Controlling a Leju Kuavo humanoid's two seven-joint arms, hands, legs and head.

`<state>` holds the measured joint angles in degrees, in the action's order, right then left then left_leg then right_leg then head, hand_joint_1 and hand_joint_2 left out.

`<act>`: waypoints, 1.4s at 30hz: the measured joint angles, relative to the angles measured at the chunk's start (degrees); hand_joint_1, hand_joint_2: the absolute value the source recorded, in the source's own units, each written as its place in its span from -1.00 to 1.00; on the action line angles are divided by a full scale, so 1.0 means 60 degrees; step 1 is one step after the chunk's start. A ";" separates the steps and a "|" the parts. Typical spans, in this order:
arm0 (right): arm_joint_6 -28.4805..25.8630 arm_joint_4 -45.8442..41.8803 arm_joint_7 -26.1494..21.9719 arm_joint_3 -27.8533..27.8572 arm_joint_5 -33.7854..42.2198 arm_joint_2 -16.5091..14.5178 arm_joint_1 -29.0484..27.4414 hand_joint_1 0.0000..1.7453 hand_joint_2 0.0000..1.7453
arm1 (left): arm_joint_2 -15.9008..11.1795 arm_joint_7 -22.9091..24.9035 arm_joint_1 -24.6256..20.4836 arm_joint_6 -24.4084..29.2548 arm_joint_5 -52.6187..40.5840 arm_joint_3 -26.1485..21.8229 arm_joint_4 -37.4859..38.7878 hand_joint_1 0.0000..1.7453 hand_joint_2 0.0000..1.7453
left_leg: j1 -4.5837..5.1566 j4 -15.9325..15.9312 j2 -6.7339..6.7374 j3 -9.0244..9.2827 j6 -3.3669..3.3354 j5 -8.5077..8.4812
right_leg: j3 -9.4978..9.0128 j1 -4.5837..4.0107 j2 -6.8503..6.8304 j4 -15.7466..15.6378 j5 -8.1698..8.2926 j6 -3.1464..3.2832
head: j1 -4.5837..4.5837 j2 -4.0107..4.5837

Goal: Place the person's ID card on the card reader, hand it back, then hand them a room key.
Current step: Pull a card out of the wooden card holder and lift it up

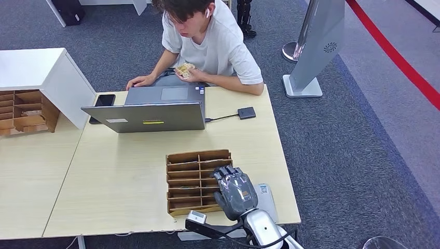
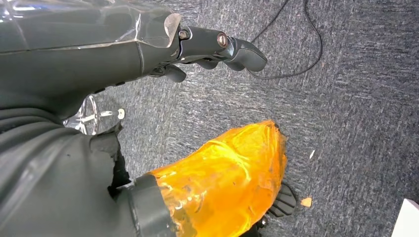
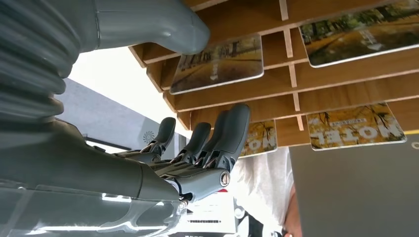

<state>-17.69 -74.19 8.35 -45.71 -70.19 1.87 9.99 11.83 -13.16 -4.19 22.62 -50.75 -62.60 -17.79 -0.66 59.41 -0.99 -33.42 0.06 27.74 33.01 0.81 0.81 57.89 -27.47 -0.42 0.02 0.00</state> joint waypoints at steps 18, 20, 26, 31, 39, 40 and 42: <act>-0.0005 0.0289 0.0026 0.0029 0.0090 -0.0056 -0.0003 0.63 1.00 | -0.0001 0.0001 0.0000 0.0002 -0.0006 0.0000 -0.0001 -1.00 -1.00 | 0.0000 0.0000 0.0000 0.0000 0.0000 0.0000 | 0.0000 0.0000 0.0000 0.0000 0.0000 0.0000 | -0.0001 0.0000; -0.0006 0.0289 0.0026 0.0043 0.0097 -0.0057 -0.0002 0.67 1.00 | -0.0001 0.0000 0.0000 0.0003 -0.0007 0.0000 0.0000 -1.00 -1.00 | 0.0000 0.0000 0.0000 0.0000 0.0000 0.0000 | 0.0000 0.0000 0.0000 0.0000 0.0000 0.0000 | -0.0001 0.0000; -0.0010 0.0285 0.0029 0.0058 0.0100 -0.0061 0.0000 0.70 1.00 | -0.0001 0.0001 0.0000 0.0003 -0.0014 0.0000 0.0000 -1.00 -1.00 | 0.0000 0.0000 0.0000 0.0001 0.0000 0.0000 | 0.0000 0.0000 0.0000 0.0000 0.0000 0.0000 | -0.0001 0.0000; -0.0015 0.0285 0.0027 0.0060 0.0108 -0.0065 0.0000 0.67 1.00 | -0.0001 0.0001 0.0000 0.0004 -0.0015 0.0000 0.0000 -1.00 -1.00 | 0.0000 0.0000 0.0000 0.0001 0.0000 0.0000 | 0.0000 0.0000 0.0000 0.0000 0.0000 0.0000 | 0.0000 0.0000; -0.0109 -0.0034 -0.0081 0.0060 0.0225 -0.0065 -0.0004 0.71 1.00 | -0.0001 -0.0001 0.0000 0.0001 -0.0007 0.0000 -0.0001 -1.00 -1.00 | 0.0000 0.0000 0.0000 0.0001 0.0000 0.0000 | 0.0000 0.0000 0.0000 0.0000 0.0000 0.0000 | 0.0000 0.0000; -0.0151 -0.0114 -0.0110 0.0060 0.0229 -0.0065 -0.0004 0.71 1.00 | -0.0001 -0.0002 0.0000 0.0000 -0.0005 0.0000 -0.0001 -1.00 -1.00 | 0.0000 0.0000 0.0000 0.0001 0.0000 0.0000 | 0.0000 0.0000 0.0000 0.0000 0.0000 0.0000 | 0.0000 0.0000; -0.0238 -0.0297 -0.0172 0.0060 0.0230 -0.0065 -0.0008 0.72 1.00 | -0.0001 -0.0004 0.0000 0.0001 0.0002 0.0000 -0.0001 -1.00 -1.00 | 0.0000 0.0000 0.0000 0.0001 0.0000 0.0000 | 0.0000 0.0000 0.0000 0.0000 0.0000 0.0000 | 0.0000 0.0000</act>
<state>-19.11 -75.97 7.32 -45.35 -68.81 1.49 9.94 11.82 -13.18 -4.19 22.63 -50.74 -62.60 -17.79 -0.66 59.41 -0.99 -33.41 0.07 27.74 33.01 0.81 0.82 57.90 -27.47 -0.42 0.02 0.00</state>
